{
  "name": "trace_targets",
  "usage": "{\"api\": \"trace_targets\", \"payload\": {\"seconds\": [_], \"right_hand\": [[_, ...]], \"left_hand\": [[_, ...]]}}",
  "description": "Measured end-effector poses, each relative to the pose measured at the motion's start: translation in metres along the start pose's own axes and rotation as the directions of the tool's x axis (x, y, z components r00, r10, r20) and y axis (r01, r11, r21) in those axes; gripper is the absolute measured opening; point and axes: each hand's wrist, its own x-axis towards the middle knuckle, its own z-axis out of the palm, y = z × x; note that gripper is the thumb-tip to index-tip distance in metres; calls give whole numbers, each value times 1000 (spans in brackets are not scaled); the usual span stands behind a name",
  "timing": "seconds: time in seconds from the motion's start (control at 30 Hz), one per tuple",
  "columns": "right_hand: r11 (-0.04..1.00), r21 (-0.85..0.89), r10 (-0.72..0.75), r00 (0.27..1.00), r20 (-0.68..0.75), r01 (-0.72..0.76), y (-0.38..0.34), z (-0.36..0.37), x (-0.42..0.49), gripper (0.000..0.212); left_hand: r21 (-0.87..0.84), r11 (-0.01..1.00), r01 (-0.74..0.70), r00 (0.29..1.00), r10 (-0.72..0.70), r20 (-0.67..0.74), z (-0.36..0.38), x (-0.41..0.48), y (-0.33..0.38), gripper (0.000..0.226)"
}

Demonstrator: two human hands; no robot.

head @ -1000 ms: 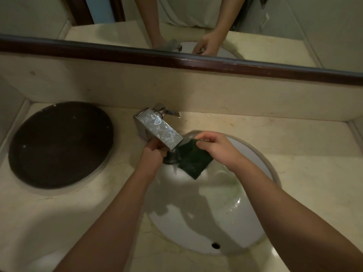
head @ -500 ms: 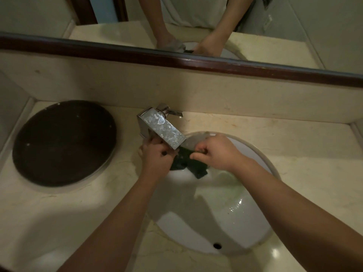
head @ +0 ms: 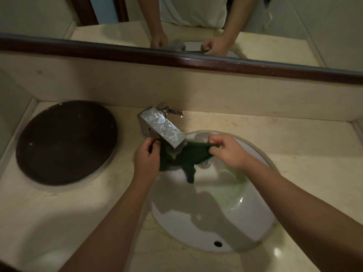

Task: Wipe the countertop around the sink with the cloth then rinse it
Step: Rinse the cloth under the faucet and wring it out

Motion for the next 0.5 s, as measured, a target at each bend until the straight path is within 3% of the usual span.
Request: {"api": "trace_targets", "payload": {"seconds": [0.1, 0.2, 0.27, 0.33, 0.4, 0.5], "right_hand": [[1000, 7, 7, 997, -78, -6, -5, -7, 4, 15], [962, -272, 10, 995, -95, -36, 2, -18, 7, 21], [942, -325, 49, 994, -96, -78, 5, -20, 7, 21], [967, -219, 109, 989, -105, -130, 3, -13, 5, 17], [990, 5, 144, 987, -68, -144, -3, 4, 3, 13], [969, 222, 102, 993, 63, -113, -15, 32, 1, 32]], "left_hand": [[69, 998, -12, 998, 16, -53, -1, 11, 0, 15], [61, 998, -9, 997, 14, -76, -1, 18, 5, 15], [11, 999, 34, 998, -33, -49, 0, 21, 6, 15], [-46, 993, 105, 994, -107, -36, 2, 22, 2, 16], [-150, 970, 189, 982, -189, 12, 6, 20, 0, 18], [-240, 944, 228, 965, -185, 189, 21, 5, 2, 20]]}}
